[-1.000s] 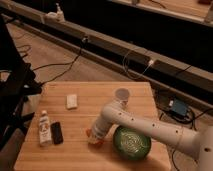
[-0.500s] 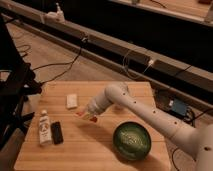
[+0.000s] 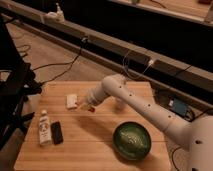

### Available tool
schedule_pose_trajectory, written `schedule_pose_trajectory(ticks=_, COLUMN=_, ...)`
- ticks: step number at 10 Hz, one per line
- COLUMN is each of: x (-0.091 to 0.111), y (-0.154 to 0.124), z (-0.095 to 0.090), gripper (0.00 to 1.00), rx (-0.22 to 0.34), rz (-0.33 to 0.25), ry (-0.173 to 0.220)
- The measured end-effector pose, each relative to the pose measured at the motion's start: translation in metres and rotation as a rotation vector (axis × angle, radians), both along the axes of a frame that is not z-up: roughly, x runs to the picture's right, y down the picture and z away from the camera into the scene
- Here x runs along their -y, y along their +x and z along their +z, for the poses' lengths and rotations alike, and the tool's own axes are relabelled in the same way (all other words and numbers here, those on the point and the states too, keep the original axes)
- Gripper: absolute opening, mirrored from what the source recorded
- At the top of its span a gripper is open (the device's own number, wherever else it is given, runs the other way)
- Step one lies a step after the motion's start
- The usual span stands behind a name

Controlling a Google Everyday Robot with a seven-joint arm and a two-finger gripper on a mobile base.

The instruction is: Place the pepper on the white sponge

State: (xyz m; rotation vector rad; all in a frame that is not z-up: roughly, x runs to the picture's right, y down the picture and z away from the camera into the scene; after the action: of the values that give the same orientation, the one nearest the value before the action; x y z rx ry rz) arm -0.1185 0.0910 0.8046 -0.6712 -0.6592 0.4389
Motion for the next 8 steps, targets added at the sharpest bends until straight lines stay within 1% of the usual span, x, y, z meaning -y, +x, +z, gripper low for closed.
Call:
schedule_pose_trajectory(ticks=3, x=0.001, y=0.002, z=0.001, gripper=0.00, rx=-0.002, rz=0.000, ry=-0.001)
schedule_pose_trajectory(ticks=4, x=0.007, y=0.000, z=0.002, gripper=0.00, rx=-0.005, rz=-0.003, ry=0.014)
schedule_pose_trajectory(ticks=5, x=0.016, y=-0.004, z=0.003, gripper=0.00, rx=-0.007, rz=-0.019, ry=0.037)
schedule_pose_trajectory(ticks=6, x=0.024, y=-0.009, z=0.004, gripper=0.00, rx=-0.008, rz=-0.040, ry=0.054)
schedule_pose_trajectory(ticks=8, x=0.050, y=-0.030, z=0.009, gripper=0.00, rx=-0.001, rz=-0.097, ry=0.107)
